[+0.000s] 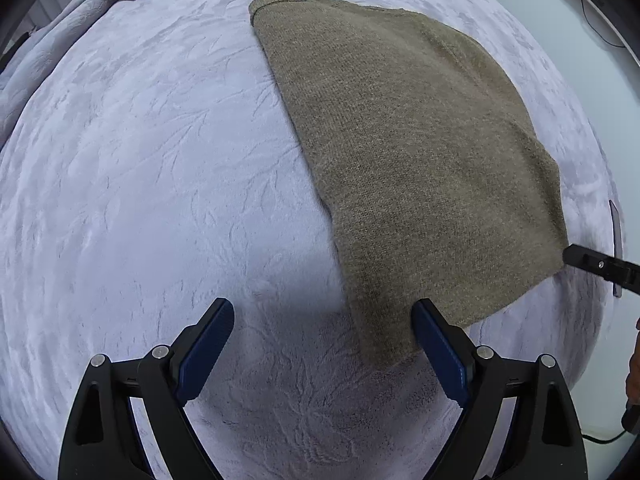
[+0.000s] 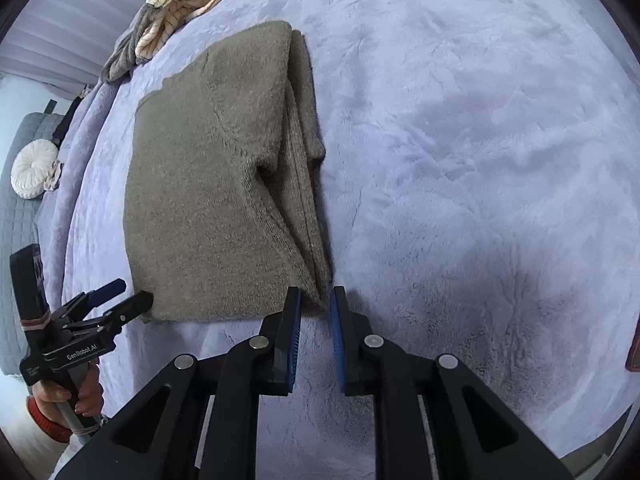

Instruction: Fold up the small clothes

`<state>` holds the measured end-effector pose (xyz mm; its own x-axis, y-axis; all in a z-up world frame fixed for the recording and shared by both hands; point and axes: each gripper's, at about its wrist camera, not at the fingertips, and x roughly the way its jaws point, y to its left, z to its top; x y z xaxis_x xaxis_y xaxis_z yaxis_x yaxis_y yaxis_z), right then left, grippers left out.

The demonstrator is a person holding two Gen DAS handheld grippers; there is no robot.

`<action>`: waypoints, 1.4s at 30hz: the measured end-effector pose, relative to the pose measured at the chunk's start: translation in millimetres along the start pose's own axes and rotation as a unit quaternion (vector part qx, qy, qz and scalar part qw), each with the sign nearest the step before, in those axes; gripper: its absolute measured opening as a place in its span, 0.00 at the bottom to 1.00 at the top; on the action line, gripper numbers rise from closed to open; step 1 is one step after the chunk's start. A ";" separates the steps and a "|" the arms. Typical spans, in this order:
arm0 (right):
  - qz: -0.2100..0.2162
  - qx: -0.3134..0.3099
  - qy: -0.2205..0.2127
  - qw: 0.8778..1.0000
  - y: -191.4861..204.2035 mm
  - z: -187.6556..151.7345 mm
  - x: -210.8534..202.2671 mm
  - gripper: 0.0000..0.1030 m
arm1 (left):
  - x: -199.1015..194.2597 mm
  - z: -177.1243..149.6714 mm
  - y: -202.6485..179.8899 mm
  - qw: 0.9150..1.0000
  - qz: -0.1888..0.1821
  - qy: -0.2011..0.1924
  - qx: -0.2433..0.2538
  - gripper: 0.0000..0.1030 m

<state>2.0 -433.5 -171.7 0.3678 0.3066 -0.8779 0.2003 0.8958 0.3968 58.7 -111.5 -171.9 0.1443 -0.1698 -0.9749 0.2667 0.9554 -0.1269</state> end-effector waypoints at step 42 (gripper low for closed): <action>0.059 0.018 0.025 0.998 -19.6 84.5 10.9 0.22 | -14.0 29.7 -23.0 0.996 0.033 0.006 -0.086 0.89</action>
<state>78.8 -474.9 -166.4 0.3460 0.4251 -0.8364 0.1917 0.8406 0.5066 78.8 -138.2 -149.9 0.1451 -0.1033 -0.9840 0.0888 0.9919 -0.0911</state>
